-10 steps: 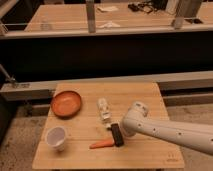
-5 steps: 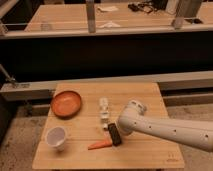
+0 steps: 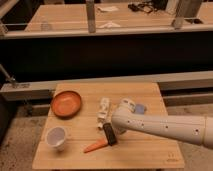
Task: Push the eraser across the table
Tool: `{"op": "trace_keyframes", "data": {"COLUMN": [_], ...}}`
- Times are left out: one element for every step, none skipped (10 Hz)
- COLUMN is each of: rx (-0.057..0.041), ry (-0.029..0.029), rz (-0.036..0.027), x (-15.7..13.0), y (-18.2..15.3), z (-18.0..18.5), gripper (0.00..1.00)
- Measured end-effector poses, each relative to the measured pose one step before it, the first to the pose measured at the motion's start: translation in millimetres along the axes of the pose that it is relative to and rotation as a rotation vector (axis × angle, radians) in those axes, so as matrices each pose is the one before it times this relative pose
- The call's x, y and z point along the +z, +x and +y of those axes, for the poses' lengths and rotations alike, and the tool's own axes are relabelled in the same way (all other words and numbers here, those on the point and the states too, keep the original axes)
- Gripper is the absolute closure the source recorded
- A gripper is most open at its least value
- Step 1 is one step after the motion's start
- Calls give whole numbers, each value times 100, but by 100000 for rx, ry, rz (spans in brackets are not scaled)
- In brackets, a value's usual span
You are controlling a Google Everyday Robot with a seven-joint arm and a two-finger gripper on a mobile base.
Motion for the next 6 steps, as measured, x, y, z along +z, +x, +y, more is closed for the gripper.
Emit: {"op": "trace_keyframes", "data": {"rx": [95, -74, -143, -96, 8, 1], "ry": [-1, 19, 8, 19, -6, 6], "rz": [26, -34, -25, -41, 12, -4], "x": [3, 2, 7, 2, 2, -1], "y": [51, -41, -55, -52, 9, 0], "z": [28, -24, -32, -30, 5, -2], "gripper": [100, 100, 100, 100, 100, 100]}}
